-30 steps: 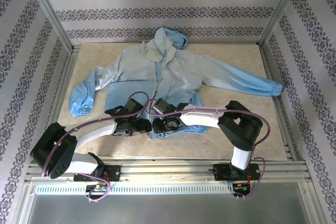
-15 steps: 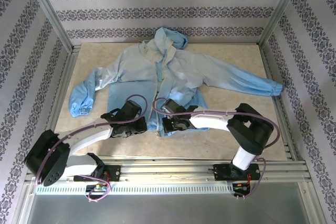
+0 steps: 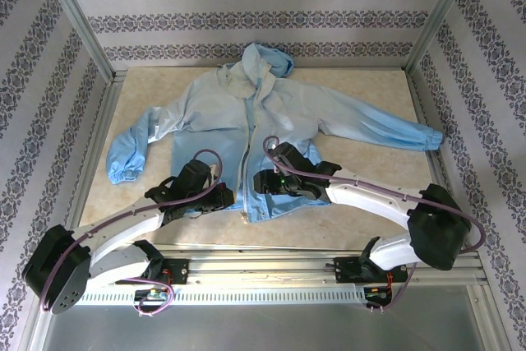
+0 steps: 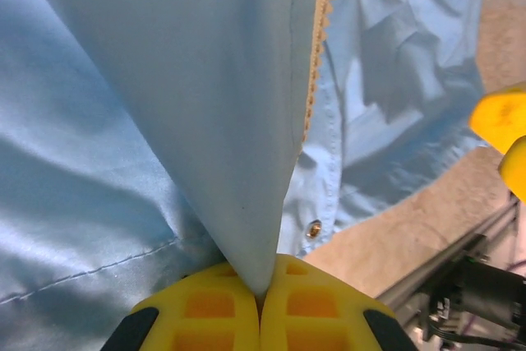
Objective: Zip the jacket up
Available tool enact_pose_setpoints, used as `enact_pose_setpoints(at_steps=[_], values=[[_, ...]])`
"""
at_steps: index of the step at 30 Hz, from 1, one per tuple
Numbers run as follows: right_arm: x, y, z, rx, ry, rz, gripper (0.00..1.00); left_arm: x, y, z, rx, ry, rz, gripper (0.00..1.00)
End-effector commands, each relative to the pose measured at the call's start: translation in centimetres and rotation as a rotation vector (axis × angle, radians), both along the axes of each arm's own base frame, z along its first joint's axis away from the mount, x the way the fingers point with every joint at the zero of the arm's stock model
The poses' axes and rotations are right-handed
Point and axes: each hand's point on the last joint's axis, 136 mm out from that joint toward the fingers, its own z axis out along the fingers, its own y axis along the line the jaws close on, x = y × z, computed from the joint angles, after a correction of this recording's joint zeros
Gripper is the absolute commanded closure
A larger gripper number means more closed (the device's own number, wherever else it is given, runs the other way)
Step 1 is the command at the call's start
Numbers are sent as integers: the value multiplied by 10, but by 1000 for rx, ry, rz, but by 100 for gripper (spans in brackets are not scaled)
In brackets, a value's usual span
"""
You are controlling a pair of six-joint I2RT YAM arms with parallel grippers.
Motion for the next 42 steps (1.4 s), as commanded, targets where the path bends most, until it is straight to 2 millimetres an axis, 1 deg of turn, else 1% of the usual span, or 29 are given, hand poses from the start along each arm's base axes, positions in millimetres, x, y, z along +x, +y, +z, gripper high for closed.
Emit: enact_pose_setpoints(at_steps=[1,4,7,9,11,13,14,18,23,24,27,28,29,31,33,34,36,38,39,42], values=[[0,27,16,129,65,19,45,7,-19,26,-179,-54,-6,100],[2,43,14,172,91,51,43,8,-21,31,-245,-81,4,100],[7,53,7,224,136,53,42,7,-22,32,-294,-117,3,100],[11,60,8,307,175,51,42,7,-23,34,-323,-120,2,100],[16,66,11,396,198,51,43,5,-26,39,-358,-123,-14,100],[20,70,12,432,213,62,46,6,-28,42,-377,-131,-22,100],[20,72,13,438,212,76,49,6,-28,41,-375,-131,-19,100],[23,70,18,430,193,96,68,13,-29,39,-378,-140,-13,100],[25,60,22,417,165,87,96,18,-35,39,-397,-113,-37,100],[26,58,21,414,162,86,100,19,-35,38,-395,-110,-37,93],[30,54,25,417,152,94,100,18,-31,33,-348,-73,-27,57],[32,51,26,412,140,94,100,16,-27,30,-302,-51,-18,50],[35,48,26,402,128,90,100,15,-22,28,-254,-43,-9,48],[42,40,27,388,104,70,100,15,-3,29,-121,-55,25,45],[46,35,29,386,99,64,100,15,10,47,-61,-135,28,45],[47,34,32,391,99,63,100,14,13,62,-56,-196,13,45],[48,34,37,401,95,71,100,14,19,84,-58,-286,19,44],[49,36,41,413,98,79,100,15,22,99,-72,-350,29,44],[49,39,43,425,103,83,100,17,22,102,-81,-368,34,45],[50,45,49,468,125,85,100,20,12,96,-129,-354,25,48]])
